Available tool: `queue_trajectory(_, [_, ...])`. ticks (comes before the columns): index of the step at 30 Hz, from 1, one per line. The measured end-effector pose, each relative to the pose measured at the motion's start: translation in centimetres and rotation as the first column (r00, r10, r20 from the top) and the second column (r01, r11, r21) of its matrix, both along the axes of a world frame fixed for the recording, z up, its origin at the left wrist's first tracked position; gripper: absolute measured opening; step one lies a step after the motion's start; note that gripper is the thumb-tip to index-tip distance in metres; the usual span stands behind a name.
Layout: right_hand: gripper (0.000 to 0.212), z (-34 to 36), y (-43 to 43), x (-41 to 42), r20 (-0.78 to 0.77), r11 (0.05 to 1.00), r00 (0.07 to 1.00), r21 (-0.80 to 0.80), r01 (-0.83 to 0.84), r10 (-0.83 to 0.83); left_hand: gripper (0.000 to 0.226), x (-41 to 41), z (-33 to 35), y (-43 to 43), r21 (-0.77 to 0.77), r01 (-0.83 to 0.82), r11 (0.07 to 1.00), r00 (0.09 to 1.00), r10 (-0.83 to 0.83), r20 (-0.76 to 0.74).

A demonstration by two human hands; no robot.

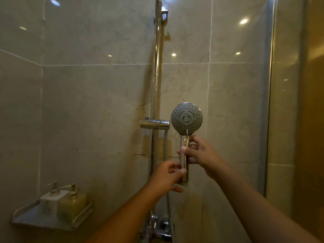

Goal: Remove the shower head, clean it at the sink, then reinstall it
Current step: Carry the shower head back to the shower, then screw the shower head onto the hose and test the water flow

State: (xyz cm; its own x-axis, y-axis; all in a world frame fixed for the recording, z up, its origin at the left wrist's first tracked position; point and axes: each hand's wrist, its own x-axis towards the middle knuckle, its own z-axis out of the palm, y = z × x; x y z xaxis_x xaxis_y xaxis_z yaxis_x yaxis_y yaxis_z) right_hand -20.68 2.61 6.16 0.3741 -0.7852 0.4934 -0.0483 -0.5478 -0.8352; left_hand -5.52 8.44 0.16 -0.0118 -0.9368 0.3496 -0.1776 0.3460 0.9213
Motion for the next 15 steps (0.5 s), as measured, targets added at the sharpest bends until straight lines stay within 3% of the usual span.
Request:
queue_trajectory(6, [0.023,1.7,-1.5,-1.0,0.036,1.000,0.999,-0.018,-0.006,0.007,0.029,1.0,3.3,-1.6,-0.037,0.030,0.999,0.992,-0.025,0.122])
queue_trajectory(8, [0.023,2.3,-2.0,-1.5,0.041,1.000,0.999,-0.023,0.005,-0.004,0.021,1.3,4.3,-2.5,-0.129,-0.097,0.987,0.989,0.110,0.096])
queue_trajectory(11, [0.023,2.1,-2.6,-2.0,0.047,0.999,0.998,-0.015,0.043,-0.042,0.017,2.2,4.8,-4.5,-0.257,-0.353,0.899,0.913,0.391,0.113])
queue_trajectory(15, [0.026,0.4,-2.8,-2.4,0.039,0.997,0.996,0.006,0.080,-0.080,0.034,2.3,4.2,-6.9,-0.191,-0.542,0.819,0.833,0.553,0.007])
